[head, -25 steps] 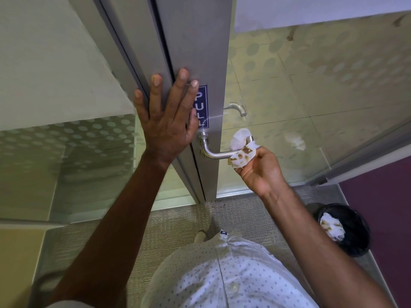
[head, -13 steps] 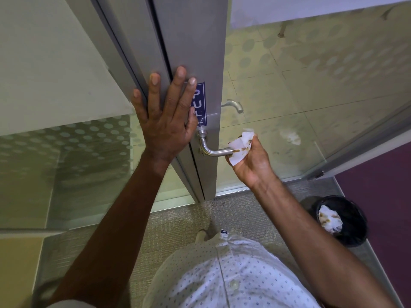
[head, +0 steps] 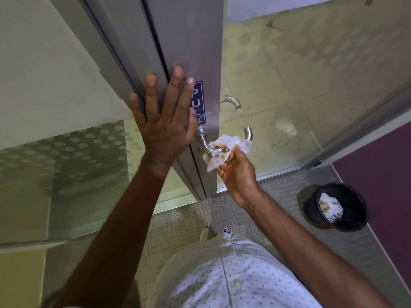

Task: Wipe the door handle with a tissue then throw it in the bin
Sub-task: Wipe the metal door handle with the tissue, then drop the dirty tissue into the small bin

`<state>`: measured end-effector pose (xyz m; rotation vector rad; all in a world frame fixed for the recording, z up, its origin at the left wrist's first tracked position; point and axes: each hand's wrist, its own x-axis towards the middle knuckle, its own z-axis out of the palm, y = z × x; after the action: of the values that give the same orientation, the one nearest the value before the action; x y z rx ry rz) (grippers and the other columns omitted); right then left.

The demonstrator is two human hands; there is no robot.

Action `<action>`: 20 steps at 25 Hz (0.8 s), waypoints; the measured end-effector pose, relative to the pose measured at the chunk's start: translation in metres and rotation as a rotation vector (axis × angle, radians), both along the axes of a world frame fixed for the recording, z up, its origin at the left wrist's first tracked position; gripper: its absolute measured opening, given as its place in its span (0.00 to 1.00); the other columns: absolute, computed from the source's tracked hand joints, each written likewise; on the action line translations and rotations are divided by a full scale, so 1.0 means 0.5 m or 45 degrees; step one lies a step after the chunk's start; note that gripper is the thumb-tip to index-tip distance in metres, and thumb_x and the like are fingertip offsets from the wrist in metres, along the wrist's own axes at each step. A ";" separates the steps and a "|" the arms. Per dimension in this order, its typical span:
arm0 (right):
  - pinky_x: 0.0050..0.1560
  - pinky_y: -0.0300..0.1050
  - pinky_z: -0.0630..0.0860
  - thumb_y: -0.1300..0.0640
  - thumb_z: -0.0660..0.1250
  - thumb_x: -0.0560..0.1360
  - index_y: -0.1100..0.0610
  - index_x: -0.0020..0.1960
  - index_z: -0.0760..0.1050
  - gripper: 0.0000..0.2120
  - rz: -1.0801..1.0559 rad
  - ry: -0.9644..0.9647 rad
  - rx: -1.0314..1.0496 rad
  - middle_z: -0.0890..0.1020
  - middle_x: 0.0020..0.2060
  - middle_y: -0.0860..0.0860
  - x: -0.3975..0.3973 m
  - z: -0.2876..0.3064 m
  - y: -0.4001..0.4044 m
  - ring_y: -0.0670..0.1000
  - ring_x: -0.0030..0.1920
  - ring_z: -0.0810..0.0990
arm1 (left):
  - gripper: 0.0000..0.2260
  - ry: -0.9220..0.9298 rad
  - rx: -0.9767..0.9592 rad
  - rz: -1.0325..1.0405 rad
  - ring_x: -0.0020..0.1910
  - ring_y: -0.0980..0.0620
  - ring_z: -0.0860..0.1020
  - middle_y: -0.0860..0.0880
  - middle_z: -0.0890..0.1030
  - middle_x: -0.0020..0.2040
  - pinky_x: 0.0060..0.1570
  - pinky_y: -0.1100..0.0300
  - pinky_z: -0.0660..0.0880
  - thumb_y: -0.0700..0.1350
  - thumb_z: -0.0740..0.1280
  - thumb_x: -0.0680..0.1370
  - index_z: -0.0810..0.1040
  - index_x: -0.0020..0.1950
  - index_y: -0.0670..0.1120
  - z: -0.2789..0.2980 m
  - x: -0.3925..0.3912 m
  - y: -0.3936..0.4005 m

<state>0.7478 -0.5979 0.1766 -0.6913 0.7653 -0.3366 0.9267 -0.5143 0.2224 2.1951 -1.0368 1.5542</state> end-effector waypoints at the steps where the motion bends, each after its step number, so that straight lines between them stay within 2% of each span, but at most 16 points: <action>1: 0.61 0.52 0.78 0.49 0.52 0.87 0.60 0.67 0.77 0.21 0.060 0.028 -0.057 0.85 0.56 0.57 -0.008 -0.002 -0.003 0.55 0.54 0.85 | 0.33 0.000 0.002 -0.006 0.87 0.47 0.39 0.52 0.62 0.85 0.85 0.44 0.34 0.54 0.67 0.84 0.57 0.87 0.53 0.002 -0.002 0.001; 3: 0.58 0.54 0.78 0.53 0.58 0.84 0.61 0.66 0.78 0.17 0.146 0.072 -0.170 0.85 0.50 0.56 -0.024 -0.005 -0.013 0.55 0.51 0.83 | 0.31 0.008 0.012 -0.016 0.88 0.45 0.45 0.50 0.64 0.83 0.84 0.44 0.33 0.54 0.67 0.84 0.62 0.85 0.54 0.005 -0.008 0.004; 7: 0.38 0.46 0.77 0.54 0.69 0.77 0.55 0.50 0.84 0.07 0.134 0.182 -0.311 0.83 0.42 0.58 -0.055 -0.017 -0.029 0.54 0.38 0.81 | 0.28 0.093 -0.002 -0.118 0.78 0.33 0.61 0.45 0.69 0.79 0.83 0.42 0.34 0.53 0.69 0.82 0.68 0.81 0.51 0.012 -0.026 0.003; 9: 0.30 0.42 0.72 0.56 0.71 0.78 0.55 0.51 0.84 0.05 0.097 0.236 -0.376 0.81 0.38 0.58 -0.071 -0.027 -0.037 0.52 0.32 0.77 | 0.26 0.160 -0.025 -0.162 0.76 0.31 0.63 0.43 0.71 0.78 0.82 0.32 0.40 0.53 0.69 0.82 0.72 0.80 0.51 0.015 -0.041 -0.006; 11: 0.25 0.39 0.69 0.59 0.71 0.78 0.55 0.55 0.82 0.07 0.012 0.236 -0.397 0.82 0.38 0.55 -0.092 -0.041 -0.050 0.50 0.29 0.77 | 0.25 0.202 -0.021 -0.205 0.76 0.31 0.63 0.41 0.72 0.78 0.73 0.24 0.51 0.53 0.69 0.82 0.74 0.79 0.50 0.016 -0.061 -0.019; 13: 0.24 0.37 0.69 0.62 0.72 0.76 0.51 0.53 0.81 0.09 -0.081 0.236 -0.422 0.83 0.38 0.53 -0.122 -0.051 -0.070 0.48 0.28 0.78 | 0.26 0.240 -0.002 -0.279 0.77 0.32 0.64 0.41 0.72 0.78 0.70 0.22 0.55 0.52 0.69 0.81 0.73 0.79 0.51 0.014 -0.092 -0.043; 16: 0.28 0.40 0.70 0.61 0.74 0.71 0.49 0.48 0.82 0.09 -0.183 0.289 -0.370 0.82 0.37 0.55 -0.170 -0.064 -0.113 0.51 0.28 0.77 | 0.27 0.341 0.094 -0.466 0.79 0.34 0.62 0.41 0.71 0.80 0.71 0.21 0.55 0.50 0.71 0.80 0.72 0.79 0.51 0.002 -0.156 -0.089; 20: 0.31 0.45 0.72 0.63 0.64 0.73 0.55 0.47 0.80 0.08 -0.414 0.288 -0.160 0.82 0.34 0.55 -0.265 -0.083 -0.200 0.55 0.30 0.77 | 0.24 0.487 0.319 -0.752 0.82 0.36 0.61 0.42 0.68 0.82 0.77 0.26 0.54 0.47 0.70 0.80 0.74 0.76 0.50 -0.032 -0.279 -0.178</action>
<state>0.6151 -0.6981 0.1352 -0.7309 1.0827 -0.6137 0.7874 -0.6035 0.2065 1.9499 -1.6109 0.7516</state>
